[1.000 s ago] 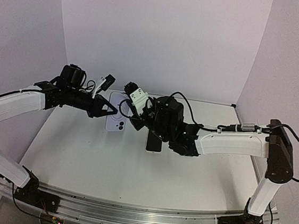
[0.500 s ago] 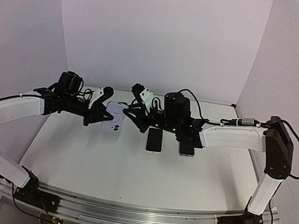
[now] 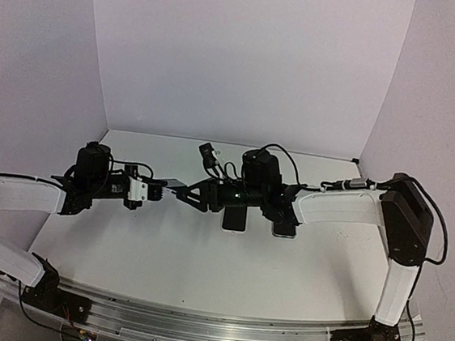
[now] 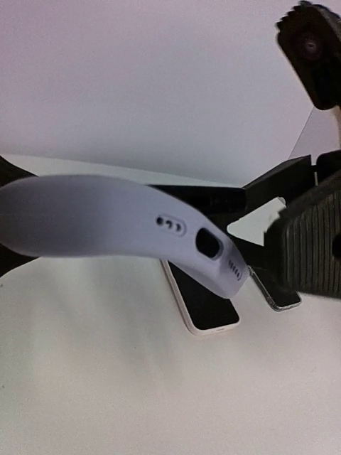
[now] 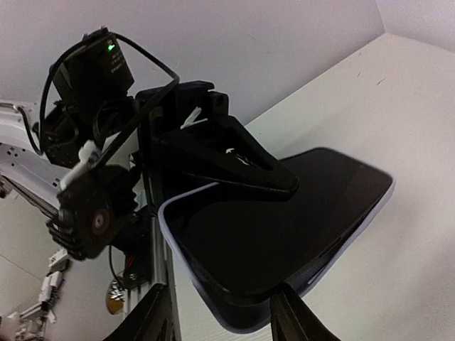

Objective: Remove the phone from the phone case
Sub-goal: Remove the phone case from the phone.

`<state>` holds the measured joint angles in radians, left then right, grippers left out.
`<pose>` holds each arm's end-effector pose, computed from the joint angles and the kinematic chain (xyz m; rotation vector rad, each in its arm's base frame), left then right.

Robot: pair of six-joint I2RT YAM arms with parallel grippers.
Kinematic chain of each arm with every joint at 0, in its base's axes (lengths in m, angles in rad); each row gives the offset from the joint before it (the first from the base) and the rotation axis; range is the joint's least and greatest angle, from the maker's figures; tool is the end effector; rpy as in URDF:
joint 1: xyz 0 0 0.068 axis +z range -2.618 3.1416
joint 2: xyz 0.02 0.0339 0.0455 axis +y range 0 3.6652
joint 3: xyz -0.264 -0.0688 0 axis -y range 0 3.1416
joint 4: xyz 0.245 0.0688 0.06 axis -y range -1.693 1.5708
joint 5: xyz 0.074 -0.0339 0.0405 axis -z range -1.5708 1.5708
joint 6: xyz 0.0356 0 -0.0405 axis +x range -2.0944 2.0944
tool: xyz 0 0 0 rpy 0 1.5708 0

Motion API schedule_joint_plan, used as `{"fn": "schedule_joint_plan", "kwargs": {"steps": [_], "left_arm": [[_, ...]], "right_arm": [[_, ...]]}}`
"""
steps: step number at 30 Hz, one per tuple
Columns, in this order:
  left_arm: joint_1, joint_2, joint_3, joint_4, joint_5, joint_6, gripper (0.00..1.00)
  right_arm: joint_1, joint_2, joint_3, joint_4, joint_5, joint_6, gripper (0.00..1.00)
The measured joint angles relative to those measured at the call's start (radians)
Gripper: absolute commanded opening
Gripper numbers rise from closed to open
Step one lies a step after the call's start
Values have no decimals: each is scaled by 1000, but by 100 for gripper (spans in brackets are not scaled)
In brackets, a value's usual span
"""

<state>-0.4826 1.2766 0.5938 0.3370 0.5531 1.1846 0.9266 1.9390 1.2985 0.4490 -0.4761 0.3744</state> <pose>0.2300 -0.1416 0.2228 1.5981 0.9587 -0.0455 0.2578 0.3704 0.2414 -0.8897 1.7359 1.3247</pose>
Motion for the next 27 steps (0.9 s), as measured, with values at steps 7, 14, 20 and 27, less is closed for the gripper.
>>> {"fn": "schedule_joint_plan", "kwargs": {"steps": [7,14,20,27], "left_arm": [[9,6,-133,241,-26,301,0],[11,19,-181,375,-13,489,0],[22,53,-184,461,-6,598,0],[28,95,-184,533,-2,657,0]], "right_arm": [[-26,116,66,53,-143,311,47],[-41,174,87,149,-204,539,39],[-58,235,147,198,-233,669,27],[-72,280,188,217,-252,736,20]]}}
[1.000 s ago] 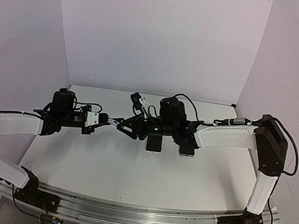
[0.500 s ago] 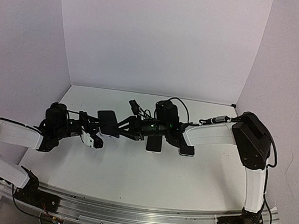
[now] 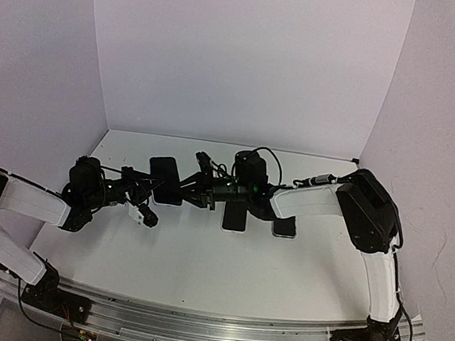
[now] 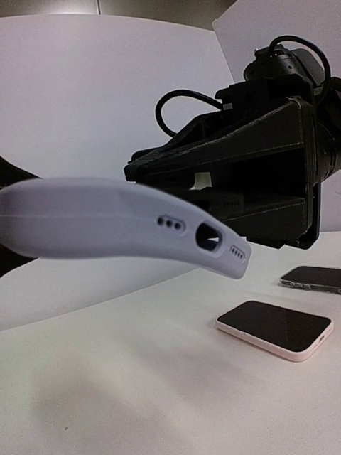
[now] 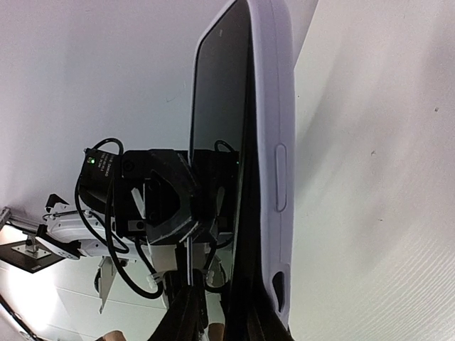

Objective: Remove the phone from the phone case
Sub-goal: Remove the phone case from the phone.

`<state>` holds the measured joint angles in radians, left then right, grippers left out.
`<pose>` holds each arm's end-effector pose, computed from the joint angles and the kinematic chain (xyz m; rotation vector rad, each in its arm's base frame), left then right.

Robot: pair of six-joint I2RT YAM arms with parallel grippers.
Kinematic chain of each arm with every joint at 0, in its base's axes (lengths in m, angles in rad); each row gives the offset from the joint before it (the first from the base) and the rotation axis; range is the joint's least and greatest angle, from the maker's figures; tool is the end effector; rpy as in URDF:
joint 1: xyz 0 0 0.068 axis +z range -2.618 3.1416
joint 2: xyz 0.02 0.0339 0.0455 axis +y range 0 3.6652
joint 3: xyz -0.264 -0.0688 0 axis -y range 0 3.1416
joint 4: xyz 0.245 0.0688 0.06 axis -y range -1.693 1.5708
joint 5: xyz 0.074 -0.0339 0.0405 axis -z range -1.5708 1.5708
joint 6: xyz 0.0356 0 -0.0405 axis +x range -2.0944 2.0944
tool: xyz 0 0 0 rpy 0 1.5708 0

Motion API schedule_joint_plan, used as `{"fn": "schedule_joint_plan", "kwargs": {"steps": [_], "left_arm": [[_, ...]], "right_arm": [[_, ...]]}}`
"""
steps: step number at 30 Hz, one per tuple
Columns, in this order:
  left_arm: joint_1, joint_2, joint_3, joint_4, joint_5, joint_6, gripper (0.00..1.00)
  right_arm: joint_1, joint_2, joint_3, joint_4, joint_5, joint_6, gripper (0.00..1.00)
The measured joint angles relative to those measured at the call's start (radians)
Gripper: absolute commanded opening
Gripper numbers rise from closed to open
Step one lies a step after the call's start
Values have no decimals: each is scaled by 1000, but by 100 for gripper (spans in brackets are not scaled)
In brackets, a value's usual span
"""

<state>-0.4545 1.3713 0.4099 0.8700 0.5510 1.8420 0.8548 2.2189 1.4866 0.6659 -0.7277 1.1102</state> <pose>0.2263 -0.1313 0.1962 1.6588 0.2849 0.5967 0.3117 0.3943 0.1981 -0.4462 2.0470 1.9533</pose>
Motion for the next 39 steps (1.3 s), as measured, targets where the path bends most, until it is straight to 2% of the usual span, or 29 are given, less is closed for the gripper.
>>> {"fn": "schedule_joint_plan", "kwargs": {"steps": [9,13,15,18,21,23,27,33,36,39], "left_arm": [[2,30,0,34,-8,31,0],[4,40,0,53,-24,36,0],[5,43,0,65,-27,26,0],[5,43,0,95,-29,16,12],[2,43,0,88,-24,3,31],[-21,36,4,35,4,-20,43],[-76,-1,6,-134,41,-25,58],[-90,-81,7,-382,39,-41,71],[-90,-143,20,-530,38,-112,74],[-92,-173,87,-719,43,-253,74]], "right_arm": [[-9,46,56,0,-30,48,17],[-16,73,92,0,-49,50,0],[-21,78,96,15,-62,60,0],[-23,77,96,44,-67,68,0],[-21,60,58,69,-48,57,0],[-9,41,14,82,-18,33,0],[30,7,-84,91,47,3,0],[64,-2,-143,88,123,-27,0],[65,-3,-156,88,174,-40,0],[60,-4,-175,87,245,-44,0]]}}
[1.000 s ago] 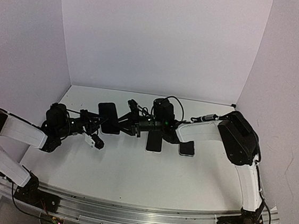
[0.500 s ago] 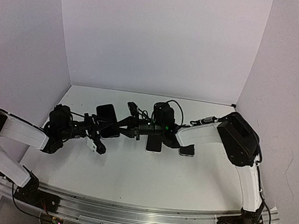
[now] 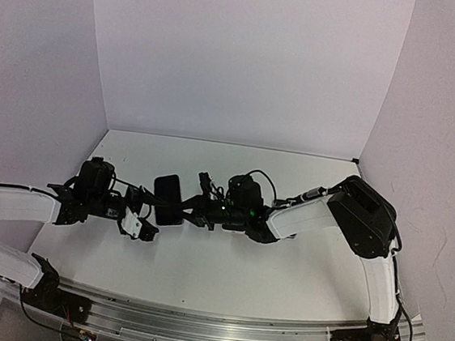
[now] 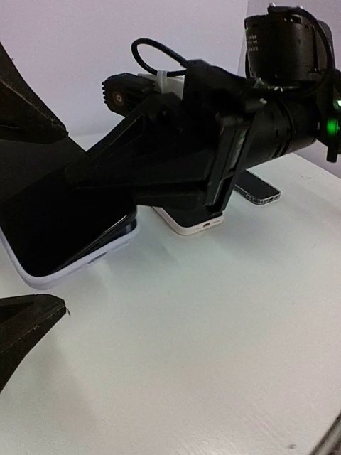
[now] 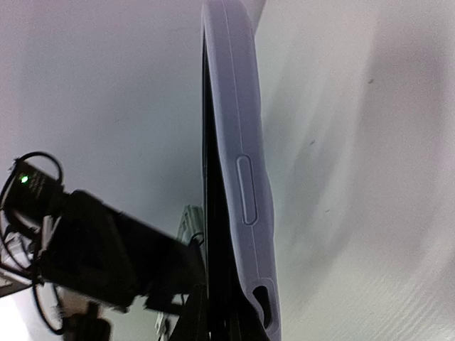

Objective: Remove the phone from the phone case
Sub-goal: Remove the phone case from the phone.

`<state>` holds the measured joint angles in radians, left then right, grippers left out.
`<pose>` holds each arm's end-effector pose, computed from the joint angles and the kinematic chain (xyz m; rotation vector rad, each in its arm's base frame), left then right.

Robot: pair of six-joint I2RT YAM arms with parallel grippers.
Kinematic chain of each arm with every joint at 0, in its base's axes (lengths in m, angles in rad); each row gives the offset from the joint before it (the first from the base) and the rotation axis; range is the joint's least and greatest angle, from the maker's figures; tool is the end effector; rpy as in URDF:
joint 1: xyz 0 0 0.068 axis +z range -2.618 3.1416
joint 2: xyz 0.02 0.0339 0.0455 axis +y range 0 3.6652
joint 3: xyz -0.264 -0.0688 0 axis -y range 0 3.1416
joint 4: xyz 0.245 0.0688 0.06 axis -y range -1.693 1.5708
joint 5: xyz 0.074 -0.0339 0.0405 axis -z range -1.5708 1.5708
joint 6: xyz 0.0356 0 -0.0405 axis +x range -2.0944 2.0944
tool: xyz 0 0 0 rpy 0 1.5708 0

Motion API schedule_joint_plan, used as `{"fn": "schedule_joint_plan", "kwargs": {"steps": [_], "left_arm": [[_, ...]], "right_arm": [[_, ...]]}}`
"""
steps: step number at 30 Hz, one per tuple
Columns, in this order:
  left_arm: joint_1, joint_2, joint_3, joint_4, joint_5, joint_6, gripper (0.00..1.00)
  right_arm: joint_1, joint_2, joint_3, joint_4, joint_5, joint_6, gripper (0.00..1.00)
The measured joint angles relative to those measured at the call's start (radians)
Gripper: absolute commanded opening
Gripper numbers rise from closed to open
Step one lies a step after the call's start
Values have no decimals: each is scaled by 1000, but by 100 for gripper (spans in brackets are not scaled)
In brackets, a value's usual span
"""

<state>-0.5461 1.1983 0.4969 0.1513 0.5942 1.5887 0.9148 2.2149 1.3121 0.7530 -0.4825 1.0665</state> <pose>0.1931 -0.1407 0.1930 1.9076 0.6612 0.0265 0.2807 0.3918 0.1537 -0.2791 2.0896 1.7623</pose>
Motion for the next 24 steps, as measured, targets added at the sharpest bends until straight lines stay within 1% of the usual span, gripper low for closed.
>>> {"fn": "schedule_joint_plan", "kwargs": {"steps": [3,7,10,13,16,20,22,24], "left_arm": [[-5,0,112,-136,15,-224,74],[14,0,224,-165,15,-608,74],[83,10,258,-167,22,-913,75],[201,47,286,-150,67,-1213,78],[277,62,280,-100,111,-1449,83],[275,44,199,104,197,-1704,86],[264,42,160,210,228,-1809,84],[245,47,143,290,237,-1882,82]], "right_arm": [[-11,-1,-8,-48,107,0,0],[-29,-2,-8,-114,232,4,0],[-38,-13,-7,-142,290,5,0],[-38,-41,5,-165,332,3,0],[-35,-81,27,-176,359,-7,0],[-28,-135,99,-174,383,-33,0],[-22,-150,144,-166,389,-50,0],[-12,-158,193,-153,394,-67,0]]}}
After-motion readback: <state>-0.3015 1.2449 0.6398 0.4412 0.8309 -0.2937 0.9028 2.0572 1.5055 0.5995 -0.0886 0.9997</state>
